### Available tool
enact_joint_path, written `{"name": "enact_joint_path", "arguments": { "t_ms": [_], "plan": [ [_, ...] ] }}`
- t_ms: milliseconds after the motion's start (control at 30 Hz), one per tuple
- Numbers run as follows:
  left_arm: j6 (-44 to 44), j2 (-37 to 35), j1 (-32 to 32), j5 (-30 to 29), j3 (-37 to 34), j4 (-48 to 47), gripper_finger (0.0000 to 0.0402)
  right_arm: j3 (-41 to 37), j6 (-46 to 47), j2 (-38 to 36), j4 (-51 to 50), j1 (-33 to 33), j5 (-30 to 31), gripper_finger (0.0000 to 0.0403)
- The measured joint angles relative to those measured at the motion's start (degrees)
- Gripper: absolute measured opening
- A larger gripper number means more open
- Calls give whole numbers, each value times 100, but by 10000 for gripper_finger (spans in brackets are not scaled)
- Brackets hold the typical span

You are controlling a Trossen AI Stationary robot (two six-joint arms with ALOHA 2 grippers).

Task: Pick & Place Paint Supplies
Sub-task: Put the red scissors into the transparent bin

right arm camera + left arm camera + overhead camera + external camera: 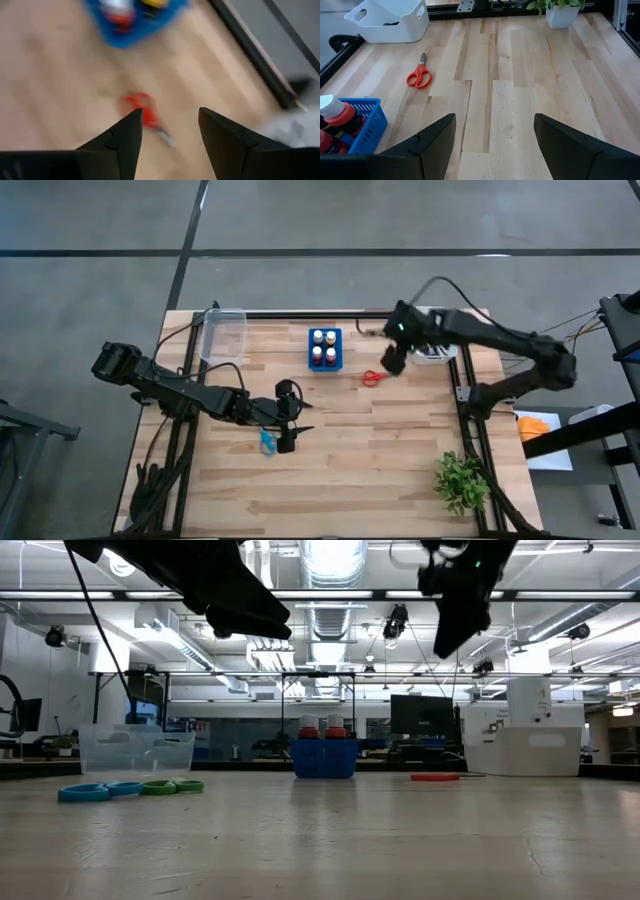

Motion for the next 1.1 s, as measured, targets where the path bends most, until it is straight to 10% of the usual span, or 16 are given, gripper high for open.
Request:
{"name": "enact_joint_path", "arguments": {
  "t_ms": [333,1100],
  "plan": [
    [17,2,0,0,-28,-15,279,-1578,-415,-861,1537,1853,3,192],
    [15,2,9,0,-28,-2,279,-2399,-1474,-821,2464,1927,10,192]
  ]
}}
